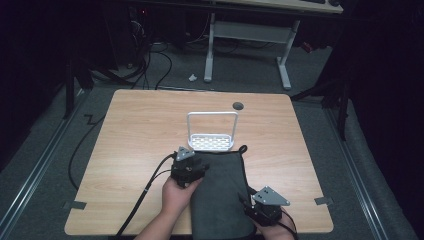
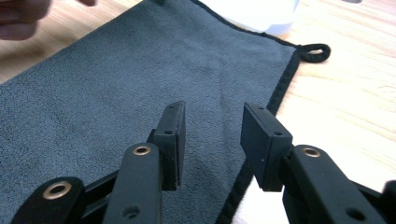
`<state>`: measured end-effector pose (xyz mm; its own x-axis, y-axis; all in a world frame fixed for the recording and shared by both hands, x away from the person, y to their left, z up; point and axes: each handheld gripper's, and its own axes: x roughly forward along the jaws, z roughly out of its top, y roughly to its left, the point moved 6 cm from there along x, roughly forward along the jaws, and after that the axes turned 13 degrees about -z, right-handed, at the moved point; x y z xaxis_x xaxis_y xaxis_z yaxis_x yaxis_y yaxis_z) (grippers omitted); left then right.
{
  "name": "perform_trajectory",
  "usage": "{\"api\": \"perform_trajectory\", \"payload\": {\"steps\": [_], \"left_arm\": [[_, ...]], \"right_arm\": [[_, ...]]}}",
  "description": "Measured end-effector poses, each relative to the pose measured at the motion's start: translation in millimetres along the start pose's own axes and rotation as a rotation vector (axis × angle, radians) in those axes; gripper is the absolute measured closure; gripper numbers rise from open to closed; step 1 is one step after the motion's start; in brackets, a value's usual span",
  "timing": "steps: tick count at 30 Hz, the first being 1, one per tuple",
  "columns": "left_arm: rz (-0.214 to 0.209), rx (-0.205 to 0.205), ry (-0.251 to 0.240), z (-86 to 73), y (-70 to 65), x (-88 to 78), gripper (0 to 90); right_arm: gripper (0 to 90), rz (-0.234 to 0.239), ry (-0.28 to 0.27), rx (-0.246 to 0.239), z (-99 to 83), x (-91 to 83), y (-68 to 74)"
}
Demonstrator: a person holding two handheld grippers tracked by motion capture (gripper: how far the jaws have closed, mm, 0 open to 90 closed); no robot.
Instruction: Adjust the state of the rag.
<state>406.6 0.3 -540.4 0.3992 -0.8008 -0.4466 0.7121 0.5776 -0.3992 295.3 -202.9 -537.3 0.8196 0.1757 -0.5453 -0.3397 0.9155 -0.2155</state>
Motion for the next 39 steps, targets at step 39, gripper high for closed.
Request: {"api": "perform_trajectory", "payload": {"steps": [39], "left_arm": [[-0.065, 0.253, 0.228, -90.1, -23.9, -74.6, 68.9]], "right_arm": [[84.9, 0.089, 0.142, -0.063, 2.7, 44.0, 32.2]]}}
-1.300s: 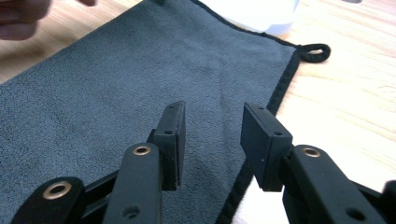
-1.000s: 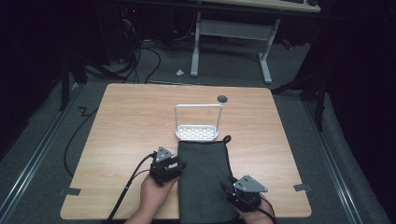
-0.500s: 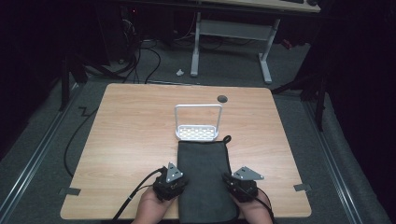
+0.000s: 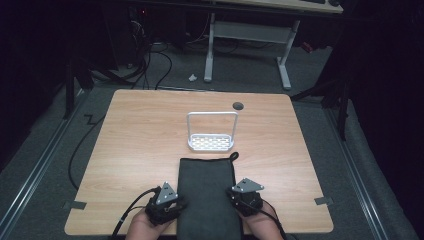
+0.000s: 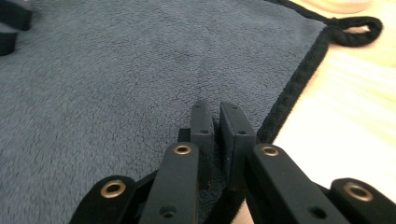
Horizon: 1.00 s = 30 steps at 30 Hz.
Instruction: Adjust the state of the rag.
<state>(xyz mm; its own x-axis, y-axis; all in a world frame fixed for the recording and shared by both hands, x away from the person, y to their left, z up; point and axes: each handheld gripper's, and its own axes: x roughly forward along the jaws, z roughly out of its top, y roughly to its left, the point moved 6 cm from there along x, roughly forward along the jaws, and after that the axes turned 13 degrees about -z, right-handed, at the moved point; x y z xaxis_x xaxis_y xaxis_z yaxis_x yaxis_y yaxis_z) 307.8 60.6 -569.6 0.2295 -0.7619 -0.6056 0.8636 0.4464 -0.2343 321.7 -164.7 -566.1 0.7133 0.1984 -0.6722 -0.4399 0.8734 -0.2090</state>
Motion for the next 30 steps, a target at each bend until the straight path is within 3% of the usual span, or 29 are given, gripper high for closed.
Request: {"api": "perform_trajectory", "payload": {"steps": [2, 5, 9, 11, 13, 15, 19, 23, 24, 30], "left_arm": [[-0.001, 0.015, -0.003, -4.0, -3.0, -3.1, 68.3], [-0.016, -0.008, -0.012, -4.0, -2.7, -4.4, 66.8], [0.010, -0.030, -0.039, 3.5, 5.8, -6.7, 63.3], [0.043, -0.066, -0.074, 11.0, 18.6, -9.3, 59.0], [0.069, -0.133, -0.132, 21.3, 37.2, -10.3, 53.2], [0.061, -0.198, -0.165, 31.4, 53.6, -6.5, 45.2], [0.100, -0.287, -0.160, 47.1, 84.6, 10.5, 39.2], [0.121, -0.342, -0.130, 53.7, 102.1, 23.7, 43.0], [0.094, -0.358, -0.133, 53.7, 103.2, 26.0, 46.7], [0.083, -0.318, -0.140, 53.0, 99.0, 31.6, 66.9]], "right_arm": [[84.8, 0.025, -0.009, 0.004, -4.7, -5.5, 4.7], [83.8, 0.039, -0.019, 0.012, -7.5, -8.1, 6.1], [83.5, 0.040, -0.023, 0.018, -7.2, -7.2, 6.5], [83.4, 0.035, -0.023, 0.013, -7.2, -7.2, 7.0], [83.3, 0.036, -0.027, 0.005, -7.2, -7.2, 7.1], [83.2, 0.043, -0.025, 0.007, -7.3, -7.1, 6.7], [83.1, 0.049, -0.031, -0.002, -7.4, -7.0, 6.3], [83.1, 0.053, -0.036, -0.001, -7.7, -7.0, 6.1], [83.1, 0.054, -0.036, -0.001, -7.8, -7.0, 6.0], [81.8, 0.070, -0.037, -0.001, -7.8, -6.7, 4.6]]}}
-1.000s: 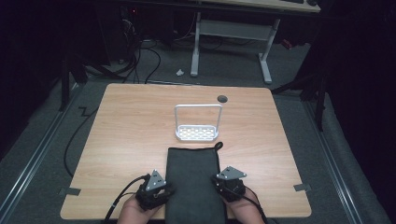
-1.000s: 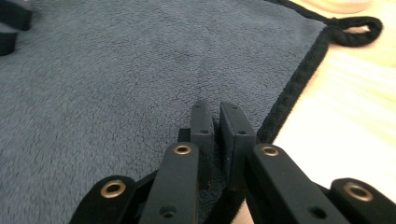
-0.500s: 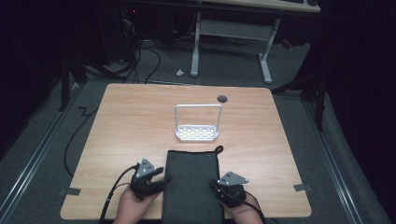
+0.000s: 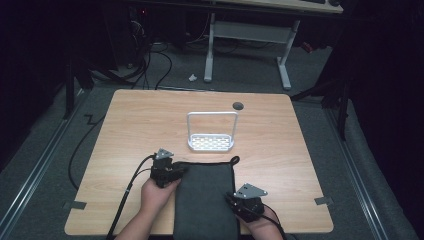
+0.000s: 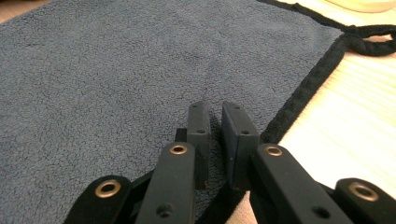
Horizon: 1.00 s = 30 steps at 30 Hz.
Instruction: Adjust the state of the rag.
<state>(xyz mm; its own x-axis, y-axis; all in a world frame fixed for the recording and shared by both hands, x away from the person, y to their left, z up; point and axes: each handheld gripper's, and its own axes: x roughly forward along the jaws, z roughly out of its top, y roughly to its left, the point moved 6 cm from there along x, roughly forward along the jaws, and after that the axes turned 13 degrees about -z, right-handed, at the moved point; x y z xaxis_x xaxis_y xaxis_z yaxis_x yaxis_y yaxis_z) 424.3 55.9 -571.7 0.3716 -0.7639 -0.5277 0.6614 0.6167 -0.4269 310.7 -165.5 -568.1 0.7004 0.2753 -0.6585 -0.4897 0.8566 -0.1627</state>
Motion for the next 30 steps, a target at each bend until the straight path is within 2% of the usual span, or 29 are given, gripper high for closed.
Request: {"api": "perform_trajectory", "payload": {"steps": [4, 7, 9, 11, 12, 13, 16, 19, 21, 24, 26, 30], "left_arm": [[0.008, 0.035, 0.000, -2.5, -3.7, 1.4, 73.6], [0.009, 0.058, 0.003, -3.1, -6.0, 0.9, 74.6], [0.000, 0.050, 0.003, -3.0, -5.0, 0.7, 74.6], [-0.010, 0.033, -0.004, -2.9, -3.9, 0.3, 74.3], [-0.011, 0.030, -0.003, -2.9, -3.6, 0.1, 74.0], [-0.014, 0.030, -0.003, -2.9, -3.6, 0.1, 74.0], [-0.016, 0.027, -0.005, -2.7, -3.2, 0.1, 74.0], [-0.019, 0.022, -0.007, -2.5, -2.9, 0.1, 73.9], [-0.021, 0.026, -0.006, -2.4, -2.8, -0.1, 73.9], [-0.017, 0.033, -0.010, -2.4, -3.8, 0.1, 73.9], [-0.019, 0.028, -0.007, -2.6, -3.3, 0.0, 73.6], [-0.016, 0.027, -0.007, -2.9, -3.5, -0.2, 72.0]], "right_arm": [[71.6, -0.013, -0.018, 0.026, 4.0, -1.7, -2.5], [69.0, -0.071, -0.048, 0.051, 13.7, 1.6, -11.2], [66.9, -0.094, -0.063, 0.045, 23.8, 6.4, -17.7], [60.4, -0.101, -0.027, 0.092, 32.2, 14.0, -26.1], [60.3, -0.107, -0.027, 0.106, 36.0, 18.4, -29.8], [59.0, -0.121, -0.031, 0.102, 39.4, 23.1, -33.5], [55.2, -0.151, 0.010, 0.087, 45.8, 40.5, -40.8], [54.4, -0.153, -0.005, 0.082, 50.5, 47.2, -43.3], [54.5, -0.173, -0.002, 0.060, 53.6, 51.0, -44.7], [51.0, -0.147, 0.021, 0.062, 55.8, 57.0, -45.6], [49.6, -0.158, 0.035, 0.052, 55.4, 60.6, -45.8], [42.6, -0.141, 0.051, 0.058, 54.6, 66.5, -46.4]]}}
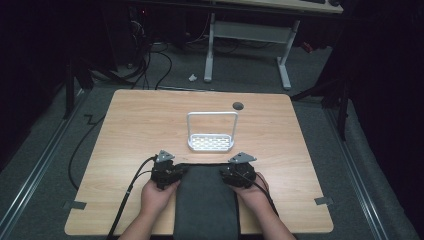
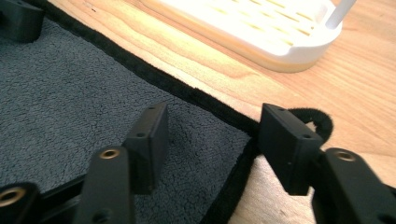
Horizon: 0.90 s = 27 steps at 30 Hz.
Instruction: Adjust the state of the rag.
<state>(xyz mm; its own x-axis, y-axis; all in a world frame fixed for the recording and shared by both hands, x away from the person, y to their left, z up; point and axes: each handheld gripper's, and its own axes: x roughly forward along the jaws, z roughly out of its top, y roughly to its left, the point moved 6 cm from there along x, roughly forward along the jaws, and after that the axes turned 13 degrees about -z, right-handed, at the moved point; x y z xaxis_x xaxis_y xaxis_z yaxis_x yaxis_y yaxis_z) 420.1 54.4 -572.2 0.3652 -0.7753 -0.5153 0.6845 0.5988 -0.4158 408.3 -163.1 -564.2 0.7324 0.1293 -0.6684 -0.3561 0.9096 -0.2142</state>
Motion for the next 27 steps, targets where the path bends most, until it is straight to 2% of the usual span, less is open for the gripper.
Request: {"api": "perform_trajectory", "payload": {"steps": [3, 7, 16, 27], "left_arm": [[0.002, -0.002, 0.000, -0.1, 0.2, -0.1, 71.1], [0.002, -0.009, 0.001, -0.1, 0.8, -0.1, 71.1], [-0.009, -0.024, -0.003, -0.3, 1.7, -0.4, 70.9], [-0.012, -0.015, 0.006, 0.5, 2.4, 0.4, 71.5]], "right_arm": [[42.1, 0.019, 0.015, 0.018, -2.1, 2.9, 0.1], [43.8, 0.024, 0.002, 0.029, -4.7, 2.8, 0.3], [63.8, 0.038, -0.005, 0.030, -6.1, -0.8, 4.1], [75.9, 0.058, -0.001, 0.044, -6.0, -2.4, 7.4]]}}
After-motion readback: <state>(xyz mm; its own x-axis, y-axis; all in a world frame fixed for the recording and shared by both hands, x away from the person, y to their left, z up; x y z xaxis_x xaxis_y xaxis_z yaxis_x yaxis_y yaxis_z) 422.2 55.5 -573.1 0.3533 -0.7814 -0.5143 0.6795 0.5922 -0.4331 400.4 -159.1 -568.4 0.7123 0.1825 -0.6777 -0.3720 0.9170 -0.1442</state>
